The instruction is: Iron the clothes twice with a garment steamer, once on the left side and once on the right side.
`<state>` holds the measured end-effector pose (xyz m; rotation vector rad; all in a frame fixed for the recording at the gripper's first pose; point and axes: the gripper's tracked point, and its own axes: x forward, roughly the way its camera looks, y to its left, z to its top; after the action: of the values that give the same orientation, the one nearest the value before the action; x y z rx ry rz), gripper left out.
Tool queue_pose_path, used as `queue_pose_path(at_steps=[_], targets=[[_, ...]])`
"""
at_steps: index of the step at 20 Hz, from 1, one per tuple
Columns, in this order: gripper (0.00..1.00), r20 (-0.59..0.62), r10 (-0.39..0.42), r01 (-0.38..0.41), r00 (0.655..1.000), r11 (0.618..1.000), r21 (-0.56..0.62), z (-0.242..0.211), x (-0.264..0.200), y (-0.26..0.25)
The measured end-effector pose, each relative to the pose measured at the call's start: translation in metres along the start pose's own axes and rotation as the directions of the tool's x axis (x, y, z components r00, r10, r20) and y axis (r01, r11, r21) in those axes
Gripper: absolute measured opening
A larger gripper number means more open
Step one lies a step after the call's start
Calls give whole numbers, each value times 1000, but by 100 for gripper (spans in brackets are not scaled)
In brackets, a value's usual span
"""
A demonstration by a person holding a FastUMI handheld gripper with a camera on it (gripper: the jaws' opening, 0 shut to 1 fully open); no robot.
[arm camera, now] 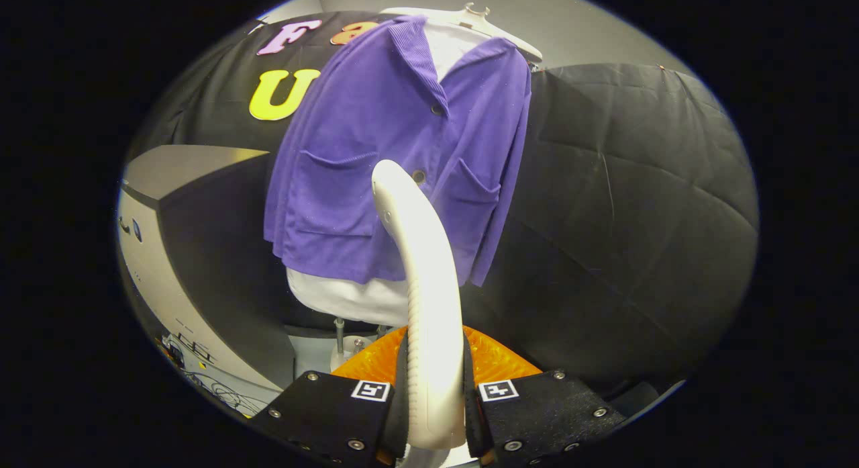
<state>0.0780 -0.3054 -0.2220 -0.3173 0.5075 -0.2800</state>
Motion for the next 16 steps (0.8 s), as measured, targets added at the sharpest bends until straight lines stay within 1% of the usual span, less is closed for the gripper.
queue_pose_path(at_steps=[3, 6, 8, 11, 14, 16], targets=[[34, 69, 54, -54, 996, 999, -3, 26, -38, 9], [34, 142, 110, -110, 984, 994, -11, 61, -76, 25], [34, 187, 128, -127, 974, 992, -18, 86, -97, 34], [33, 246, 124, -127, 961, 992, 0, 125, -120, 47], [33, 310, 77, -90, 948, 996, 27, 170, -141, 53], [33, 333, 66, -91, 941, 994, 59, 194, -151, 71]])
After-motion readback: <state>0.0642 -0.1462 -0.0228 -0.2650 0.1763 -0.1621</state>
